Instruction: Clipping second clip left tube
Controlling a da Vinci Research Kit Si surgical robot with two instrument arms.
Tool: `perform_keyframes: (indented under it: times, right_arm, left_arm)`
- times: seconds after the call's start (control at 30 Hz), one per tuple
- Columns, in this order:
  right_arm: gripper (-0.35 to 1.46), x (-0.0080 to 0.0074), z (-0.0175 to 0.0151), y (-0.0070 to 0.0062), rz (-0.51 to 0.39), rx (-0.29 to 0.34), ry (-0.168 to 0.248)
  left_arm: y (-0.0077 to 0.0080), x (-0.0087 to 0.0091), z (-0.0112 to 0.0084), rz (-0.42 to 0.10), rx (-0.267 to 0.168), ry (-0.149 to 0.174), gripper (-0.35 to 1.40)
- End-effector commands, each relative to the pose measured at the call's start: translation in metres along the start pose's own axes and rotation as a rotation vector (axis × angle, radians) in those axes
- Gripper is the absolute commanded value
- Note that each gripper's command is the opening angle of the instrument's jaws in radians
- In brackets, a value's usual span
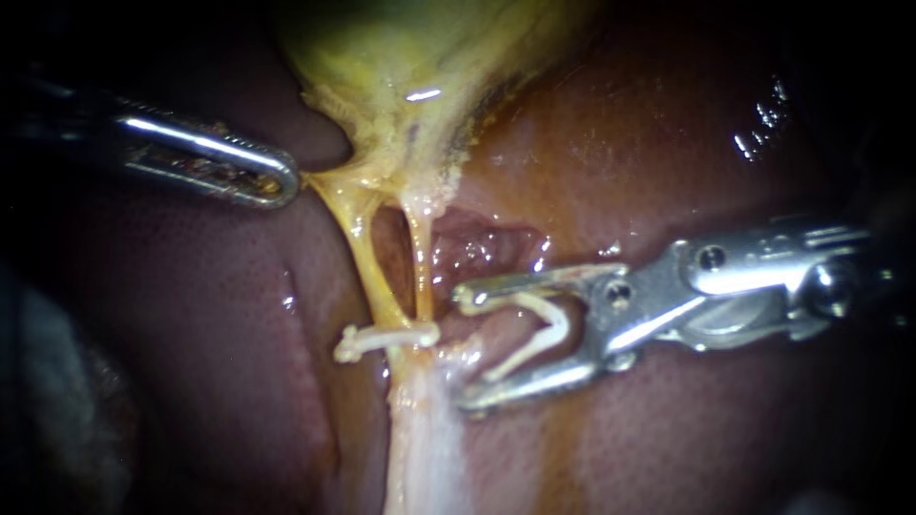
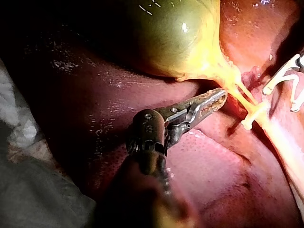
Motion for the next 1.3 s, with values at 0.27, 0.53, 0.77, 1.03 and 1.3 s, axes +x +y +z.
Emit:
perform_keyframes:
  times: [0.27,0.53,0.77,1.03,1.3]
  right_arm:
    - [0.47,-0.0006,0.0024,0.0016,0.088,-0.014,-0.001]
    - [0.49,-0.0039,0.0041,0.0025,0.146,-0.021,-0.006]
    - [0.49,-0.0054,0.0048,0.0035,0.168,-0.019,-0.01]
    - [0.48,-0.0047,0.0071,0.0049,0.187,0.031,0.016]
    - [0.47,-0.0035,0.0088,0.0039,0.194,0.083,0.06]
  left_arm:
    - [0.0,0.0,0.0002,0.0,0.003,0.001,-0.35]
    - [0.0001,-0.0001,0.0004,0.0,0.004,0.001,-0.35]
    - [0.0001,-0.0001,0.0004,0.0,0.004,0.002,-0.35]
    - [0.0001,-0.0001,0.0007,0.0,0.008,0.004,-0.35]
    - [0.0002,-0.0001,0.0007,0.0,0.009,0.004,-0.35]
